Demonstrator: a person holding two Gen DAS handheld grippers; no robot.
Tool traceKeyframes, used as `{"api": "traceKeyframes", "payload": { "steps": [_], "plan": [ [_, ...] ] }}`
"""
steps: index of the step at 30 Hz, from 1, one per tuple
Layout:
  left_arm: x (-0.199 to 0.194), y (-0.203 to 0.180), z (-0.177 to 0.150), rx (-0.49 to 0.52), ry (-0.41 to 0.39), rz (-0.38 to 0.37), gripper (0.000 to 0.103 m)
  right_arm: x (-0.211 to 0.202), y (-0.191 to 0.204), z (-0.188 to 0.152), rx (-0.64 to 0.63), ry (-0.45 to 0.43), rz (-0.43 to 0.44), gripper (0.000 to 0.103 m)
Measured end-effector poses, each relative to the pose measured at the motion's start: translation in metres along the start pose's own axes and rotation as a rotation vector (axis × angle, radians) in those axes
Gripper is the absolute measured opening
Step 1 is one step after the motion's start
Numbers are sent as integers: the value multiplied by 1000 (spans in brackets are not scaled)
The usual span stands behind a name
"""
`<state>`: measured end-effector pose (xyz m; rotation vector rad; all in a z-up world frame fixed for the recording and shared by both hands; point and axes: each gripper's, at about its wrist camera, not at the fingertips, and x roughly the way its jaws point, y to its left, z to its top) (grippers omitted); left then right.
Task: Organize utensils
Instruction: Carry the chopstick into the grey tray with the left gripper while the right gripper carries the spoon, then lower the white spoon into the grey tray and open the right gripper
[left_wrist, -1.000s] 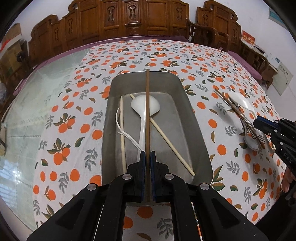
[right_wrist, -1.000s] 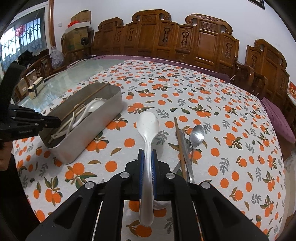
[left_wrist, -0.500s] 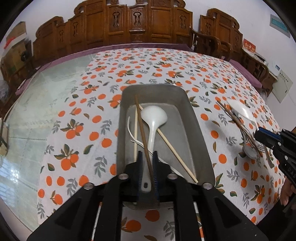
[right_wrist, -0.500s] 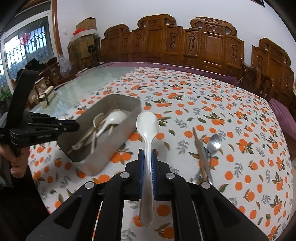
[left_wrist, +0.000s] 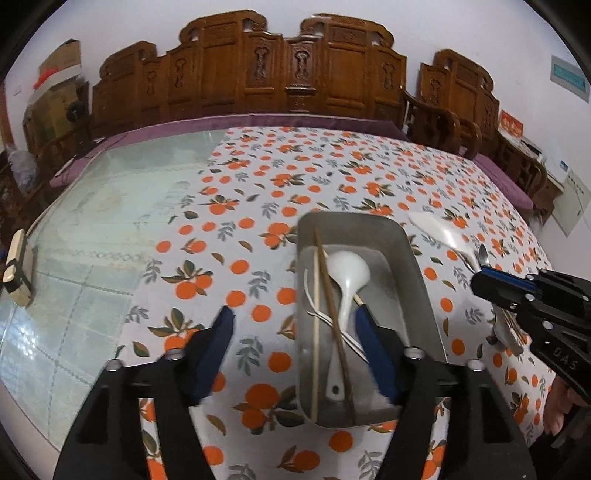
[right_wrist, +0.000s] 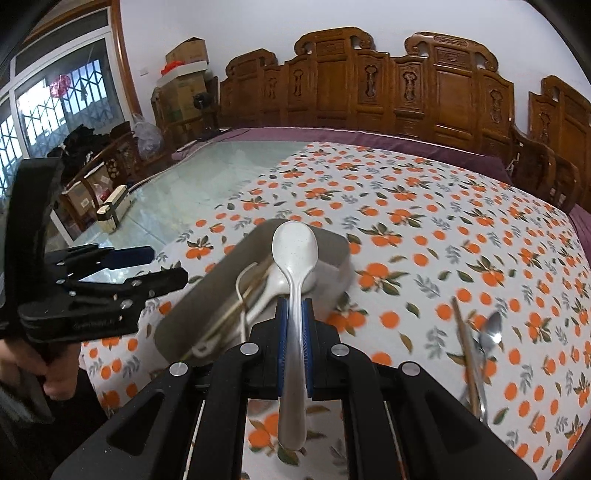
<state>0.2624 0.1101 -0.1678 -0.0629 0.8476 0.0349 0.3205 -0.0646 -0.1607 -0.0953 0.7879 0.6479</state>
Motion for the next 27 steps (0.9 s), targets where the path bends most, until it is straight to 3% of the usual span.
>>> {"api": "traceKeyframes", "payload": {
  "steps": [2,4,8,27],
  "plan": [
    [-3,6,1,-10,-16,14,83,6,4,5,2,7,7,9],
    [-4,10,2,-14,-28,36,87,12,8,9,5,14,12,9],
    [-6,19,3,-9,-33,69,89,26,12,15,26,31,31,9],
    [-14,38,3,-39,-45,68,89,92,21,23,160,134,104,10]
  ]
}}
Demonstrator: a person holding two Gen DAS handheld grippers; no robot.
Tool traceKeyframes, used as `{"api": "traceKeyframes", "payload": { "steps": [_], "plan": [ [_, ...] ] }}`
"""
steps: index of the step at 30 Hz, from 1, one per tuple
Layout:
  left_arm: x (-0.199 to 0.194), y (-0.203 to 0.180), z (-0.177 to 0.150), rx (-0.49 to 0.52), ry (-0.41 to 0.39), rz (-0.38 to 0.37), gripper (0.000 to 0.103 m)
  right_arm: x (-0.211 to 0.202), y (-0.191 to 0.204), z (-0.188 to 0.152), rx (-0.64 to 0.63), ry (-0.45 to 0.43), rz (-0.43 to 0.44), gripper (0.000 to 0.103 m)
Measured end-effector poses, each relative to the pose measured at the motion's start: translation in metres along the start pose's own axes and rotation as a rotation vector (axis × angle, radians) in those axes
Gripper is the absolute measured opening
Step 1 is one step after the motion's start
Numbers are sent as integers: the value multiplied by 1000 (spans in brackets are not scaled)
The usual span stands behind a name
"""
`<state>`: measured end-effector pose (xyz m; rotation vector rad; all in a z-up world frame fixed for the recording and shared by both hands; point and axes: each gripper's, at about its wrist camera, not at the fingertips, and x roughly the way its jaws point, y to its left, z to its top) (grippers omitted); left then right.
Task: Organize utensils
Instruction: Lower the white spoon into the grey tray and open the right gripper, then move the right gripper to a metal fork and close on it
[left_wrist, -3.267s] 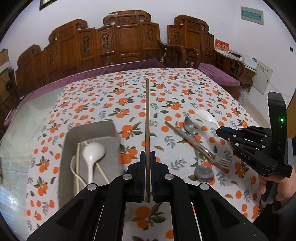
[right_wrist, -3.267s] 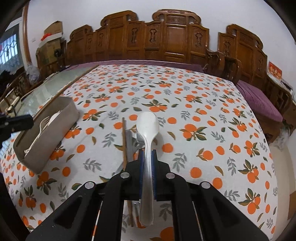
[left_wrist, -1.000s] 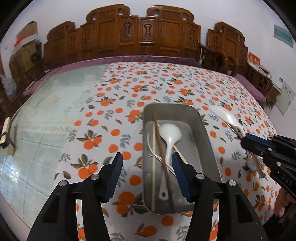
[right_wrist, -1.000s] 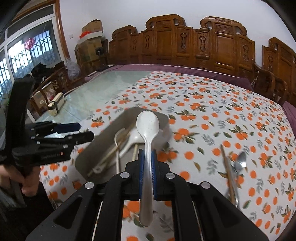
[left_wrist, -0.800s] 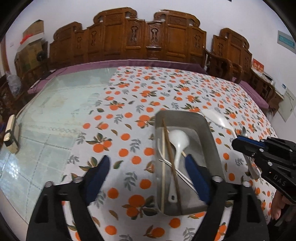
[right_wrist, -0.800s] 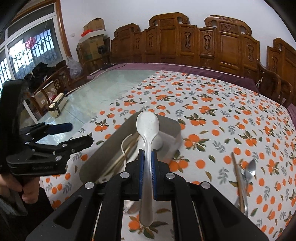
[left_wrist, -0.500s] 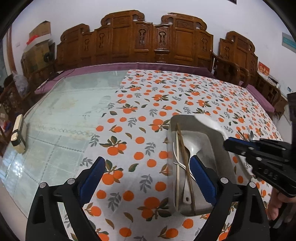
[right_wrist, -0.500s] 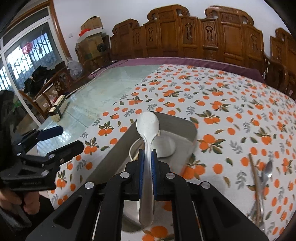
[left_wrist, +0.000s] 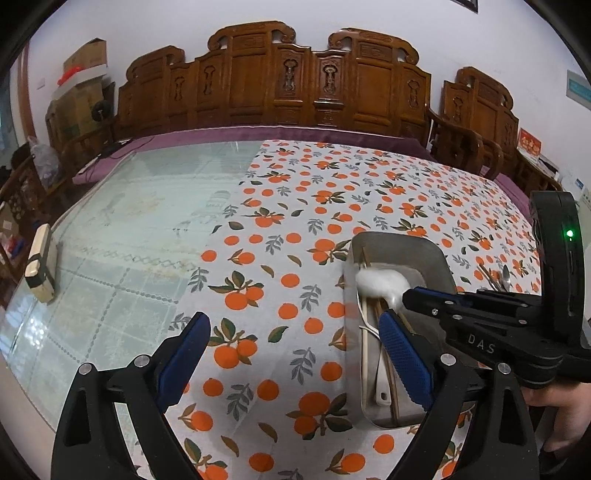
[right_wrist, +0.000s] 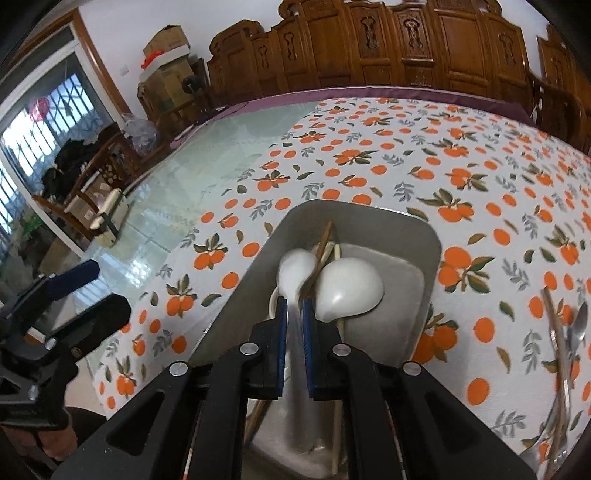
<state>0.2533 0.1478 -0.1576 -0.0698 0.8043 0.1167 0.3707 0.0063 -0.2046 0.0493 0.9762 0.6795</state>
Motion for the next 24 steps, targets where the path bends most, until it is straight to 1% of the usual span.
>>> {"api": "traceKeyframes", "payload": {
  "steps": [2,7,12,14,15,16,18,20,22,23,24],
  "plan": [
    [0,-1,0,3,0,0,89,-2,-2,-2,1,-1,19,10],
    [-1,-8,1,7,-4,-9,89,-18,-8,-4,-19,-26,19,10],
    [-2,-21,0,24,-10,-16,89,-53,-19,-10,-68,-70,-21,10],
    [-3,-28,0,30,-16,-25,89,-70,-26,-15,-96,-89,-64,10],
    [-3,-31,-1,34,-15,-27,89,-78,-30,-18,-100,-97,-78,16],
    [-3,-36,-2,45,-17,-30,89,-83,-34,-20,-100,-102,-83,27],
    [-3,-42,-3,56,-20,-33,89,-97,-47,-28,-97,-112,-109,40],
    [-3,-51,-5,68,-20,-40,89,-110,-61,-36,-93,-116,-150,45],
    [-3,-59,-6,78,-21,-48,89,-121,-75,-43,-88,-117,-190,63],
    [-4,-62,-7,82,-22,-52,89,-126,-81,-46,-84,-119,-209,68],
    [-4,-65,-7,86,-24,-57,89,-132,-89,-51,-76,-123,-239,76]
  ]
}}
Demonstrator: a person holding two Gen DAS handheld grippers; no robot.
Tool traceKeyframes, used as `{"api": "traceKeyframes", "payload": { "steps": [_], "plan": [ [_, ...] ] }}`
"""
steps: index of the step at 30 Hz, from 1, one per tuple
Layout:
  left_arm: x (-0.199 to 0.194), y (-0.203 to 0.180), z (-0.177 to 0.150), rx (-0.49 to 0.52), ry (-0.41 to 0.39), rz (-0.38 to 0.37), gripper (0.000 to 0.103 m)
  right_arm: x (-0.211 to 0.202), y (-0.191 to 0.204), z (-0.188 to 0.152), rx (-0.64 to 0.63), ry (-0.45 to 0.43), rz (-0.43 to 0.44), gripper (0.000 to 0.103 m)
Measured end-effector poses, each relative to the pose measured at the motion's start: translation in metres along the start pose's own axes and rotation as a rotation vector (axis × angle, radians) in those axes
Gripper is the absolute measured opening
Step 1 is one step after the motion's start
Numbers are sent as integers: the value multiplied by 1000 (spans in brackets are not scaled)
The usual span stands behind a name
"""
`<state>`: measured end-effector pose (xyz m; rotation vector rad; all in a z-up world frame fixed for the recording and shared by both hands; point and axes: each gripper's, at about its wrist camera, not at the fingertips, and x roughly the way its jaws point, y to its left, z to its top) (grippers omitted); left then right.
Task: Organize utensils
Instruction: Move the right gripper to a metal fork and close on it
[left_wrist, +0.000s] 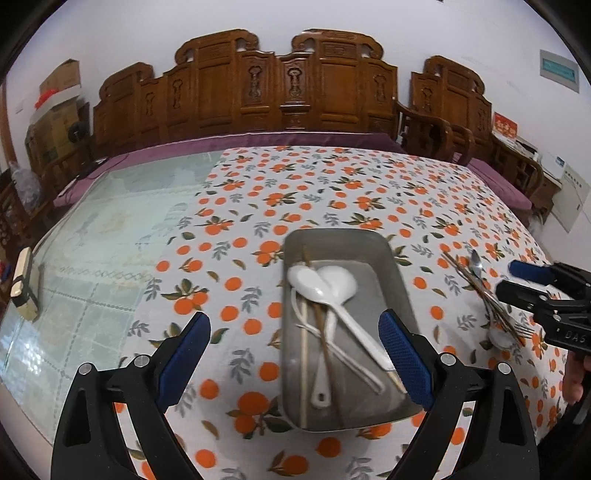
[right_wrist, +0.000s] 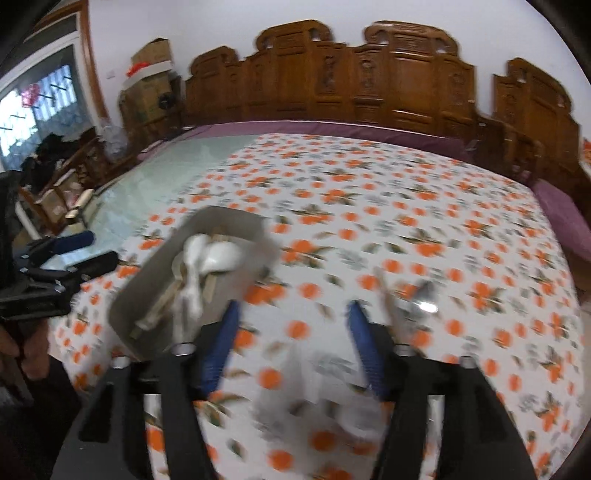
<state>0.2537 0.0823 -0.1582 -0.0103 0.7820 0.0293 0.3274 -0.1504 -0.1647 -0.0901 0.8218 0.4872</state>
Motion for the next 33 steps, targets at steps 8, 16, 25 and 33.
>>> {"api": "traceKeyframes", "payload": {
  "steps": [8,16,25,33],
  "plan": [
    [-2,-30,-2,22,-8,-58,89,-30,-53,-20,63,5,-111,100],
    [-9,-61,-8,59,-24,-100,89,-46,-74,-39,61,39,-131,100],
    [-7,-93,-13,104,-25,-133,89,-16,-93,-61,42,160,-105,46],
    [0,-113,-19,133,-4,-157,89,28,-92,-51,6,246,-57,25]
  ]
}}
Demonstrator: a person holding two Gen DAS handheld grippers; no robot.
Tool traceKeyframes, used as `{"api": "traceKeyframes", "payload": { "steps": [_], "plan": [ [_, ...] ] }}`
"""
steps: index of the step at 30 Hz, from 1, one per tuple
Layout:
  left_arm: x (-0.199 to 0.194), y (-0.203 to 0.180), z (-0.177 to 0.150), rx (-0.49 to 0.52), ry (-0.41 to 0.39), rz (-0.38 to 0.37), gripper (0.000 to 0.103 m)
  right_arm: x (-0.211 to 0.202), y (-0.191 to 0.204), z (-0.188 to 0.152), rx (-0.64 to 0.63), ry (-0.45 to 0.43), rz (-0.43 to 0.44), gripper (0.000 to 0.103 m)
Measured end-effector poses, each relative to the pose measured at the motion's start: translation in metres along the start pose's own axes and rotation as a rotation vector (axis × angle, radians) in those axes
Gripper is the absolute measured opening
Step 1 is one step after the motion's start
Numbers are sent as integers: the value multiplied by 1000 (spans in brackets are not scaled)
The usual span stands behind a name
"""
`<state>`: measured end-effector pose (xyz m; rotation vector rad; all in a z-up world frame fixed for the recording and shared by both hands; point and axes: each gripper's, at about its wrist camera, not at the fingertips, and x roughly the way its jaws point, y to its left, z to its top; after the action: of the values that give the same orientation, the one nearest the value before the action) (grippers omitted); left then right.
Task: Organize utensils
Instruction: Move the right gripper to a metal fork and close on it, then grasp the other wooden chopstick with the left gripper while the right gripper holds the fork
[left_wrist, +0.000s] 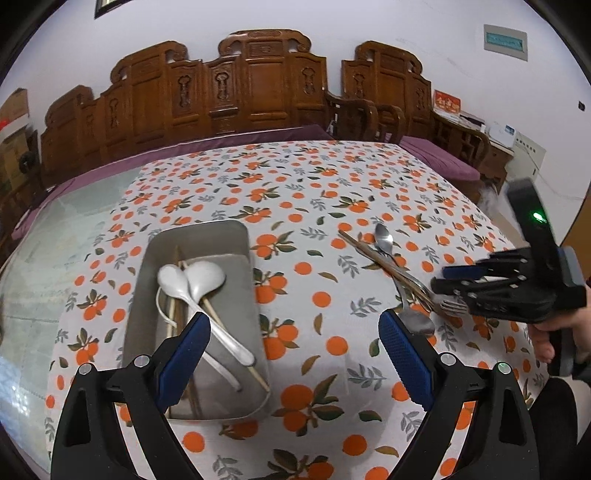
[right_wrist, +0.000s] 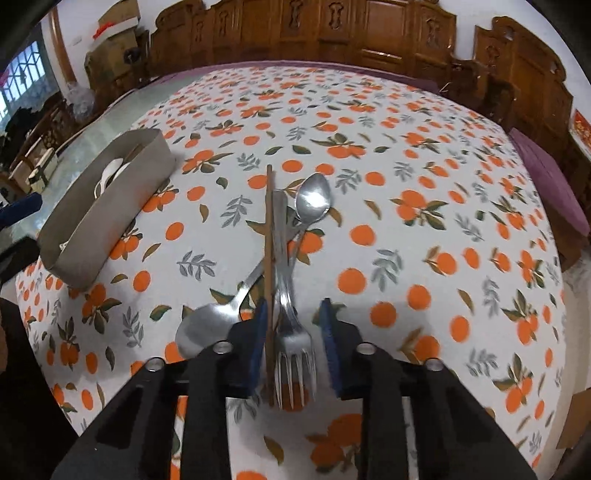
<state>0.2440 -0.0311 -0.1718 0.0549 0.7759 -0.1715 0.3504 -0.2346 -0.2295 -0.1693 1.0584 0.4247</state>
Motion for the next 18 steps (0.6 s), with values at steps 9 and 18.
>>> {"api": "traceKeyframes", "payload": {
  "steps": [9,18],
  "plan": [
    [3,-10,-5,33,15,-2,89,25,-4,9,10,74,-6,25],
    [-1,-13,-6,45,10,7,89,32,-3,21,47,74,10,15]
  ]
}}
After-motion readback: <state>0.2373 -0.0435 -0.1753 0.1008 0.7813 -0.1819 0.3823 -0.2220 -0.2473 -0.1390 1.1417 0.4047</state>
